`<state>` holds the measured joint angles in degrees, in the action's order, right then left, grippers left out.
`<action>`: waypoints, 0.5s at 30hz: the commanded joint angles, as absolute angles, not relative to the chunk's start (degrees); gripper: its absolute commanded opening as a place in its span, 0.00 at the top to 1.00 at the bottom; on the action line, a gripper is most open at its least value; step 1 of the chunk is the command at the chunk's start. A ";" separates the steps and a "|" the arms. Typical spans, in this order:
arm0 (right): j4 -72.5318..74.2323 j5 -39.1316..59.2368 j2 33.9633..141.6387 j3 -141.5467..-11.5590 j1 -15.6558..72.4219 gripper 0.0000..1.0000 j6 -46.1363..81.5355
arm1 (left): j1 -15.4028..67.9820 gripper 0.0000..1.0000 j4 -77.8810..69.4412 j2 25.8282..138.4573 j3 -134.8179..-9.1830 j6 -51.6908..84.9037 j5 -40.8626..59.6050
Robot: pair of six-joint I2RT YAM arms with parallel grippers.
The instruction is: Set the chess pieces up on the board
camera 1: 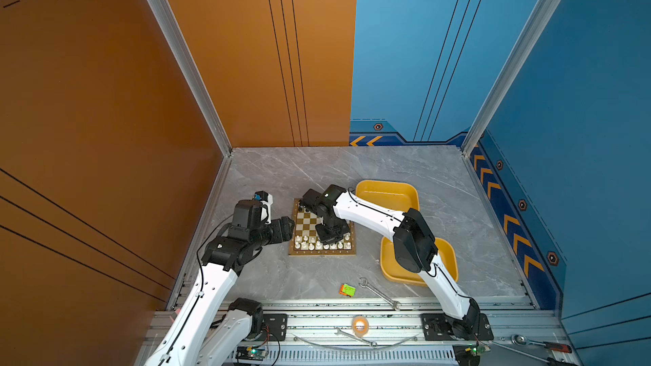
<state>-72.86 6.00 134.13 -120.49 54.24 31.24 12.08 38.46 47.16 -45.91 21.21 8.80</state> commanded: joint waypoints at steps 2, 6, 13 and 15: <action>-73.20 5.53 135.38 -121.92 53.89 1.00 30.25 | 12.57 0.17 39.42 47.27 -47.78 19.98 7.29; -73.21 6.33 135.46 -121.90 54.05 0.99 30.25 | 12.52 0.17 39.58 47.11 -47.49 19.91 7.25; -73.43 7.03 135.22 -121.82 54.65 0.94 30.32 | 12.49 0.17 39.58 47.02 -47.11 20.08 7.20; -73.48 6.86 135.20 -121.73 54.67 0.92 30.41 | 12.52 0.17 39.55 46.95 -47.02 20.12 7.20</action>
<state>-72.88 6.28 134.17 -120.49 54.13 31.24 12.08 38.65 47.22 -46.00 20.78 8.10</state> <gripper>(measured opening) 0.099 0.828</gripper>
